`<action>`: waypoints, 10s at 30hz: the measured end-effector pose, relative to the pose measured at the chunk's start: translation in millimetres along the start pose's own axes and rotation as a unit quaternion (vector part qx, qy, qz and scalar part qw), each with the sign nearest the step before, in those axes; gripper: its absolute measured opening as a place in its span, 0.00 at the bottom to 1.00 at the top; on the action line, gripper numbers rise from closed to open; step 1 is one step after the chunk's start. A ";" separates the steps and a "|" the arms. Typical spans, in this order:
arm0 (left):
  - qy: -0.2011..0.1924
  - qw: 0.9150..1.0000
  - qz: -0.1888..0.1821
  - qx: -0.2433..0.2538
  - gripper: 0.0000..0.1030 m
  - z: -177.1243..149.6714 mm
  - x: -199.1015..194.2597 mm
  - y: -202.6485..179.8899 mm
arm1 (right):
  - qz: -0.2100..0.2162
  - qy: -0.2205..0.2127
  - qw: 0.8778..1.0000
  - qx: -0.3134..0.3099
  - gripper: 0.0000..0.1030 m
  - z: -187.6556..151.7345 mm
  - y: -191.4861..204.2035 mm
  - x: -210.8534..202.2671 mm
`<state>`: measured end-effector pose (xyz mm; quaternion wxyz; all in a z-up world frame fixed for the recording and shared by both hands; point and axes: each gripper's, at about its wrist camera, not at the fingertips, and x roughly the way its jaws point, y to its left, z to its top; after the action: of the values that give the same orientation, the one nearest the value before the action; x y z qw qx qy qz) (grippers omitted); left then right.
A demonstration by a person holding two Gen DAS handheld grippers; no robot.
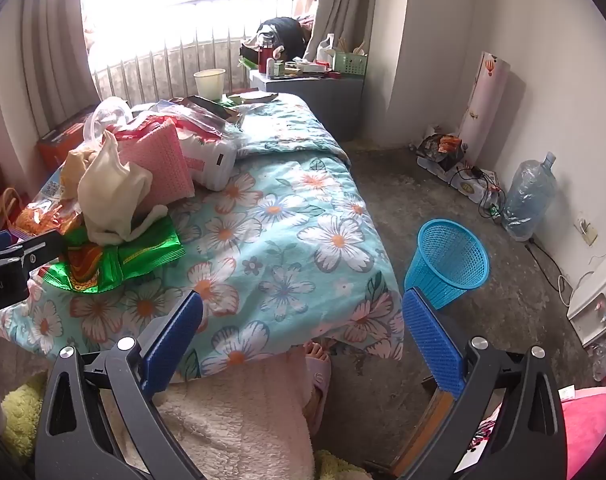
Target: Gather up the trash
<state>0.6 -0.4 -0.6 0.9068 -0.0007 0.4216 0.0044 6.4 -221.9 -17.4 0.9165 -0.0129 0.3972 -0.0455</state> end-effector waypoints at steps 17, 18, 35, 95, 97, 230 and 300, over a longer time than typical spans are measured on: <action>0.008 1.000 -0.001 0.001 0.92 -0.6 3.7 2.2 | 0.003 0.001 1.000 0.002 0.95 -1.1 -0.7 0.5; 0.008 1.000 -0.001 0.001 0.92 -1.6 3.8 2.5 | 0.004 0.001 1.000 0.004 0.95 -1.3 -0.3 0.4; -0.082 0.992 -0.074 -0.063 0.92 10.9 0.1 64.7 | 0.057 -0.122 0.991 0.021 0.95 41.4 11.7 -16.5; -0.115 0.972 -0.203 -0.006 0.00 136.8 3.7 123.9 | 0.362 -0.083 0.928 0.026 0.08 112.4 87.0 33.7; -0.122 0.969 -0.217 -0.004 0.00 148.2 -7.3 118.5 | 0.359 -0.103 0.926 0.043 0.08 116.1 72.2 23.8; -0.068 0.935 -0.347 0.027 0.04 256.9 -19.6 48.9 | 0.215 -0.199 0.934 0.204 0.08 123.8 -117.9 -12.5; -0.172 0.956 -0.225 0.080 0.80 223.1 -43.1 55.6 | 0.191 -0.199 0.953 0.128 0.93 150.5 -131.3 4.0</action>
<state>142.9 56.0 176.2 0.9402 -0.0228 0.2469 -0.2336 109.3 -354.8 90.5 0.9625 0.1720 0.1926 0.0834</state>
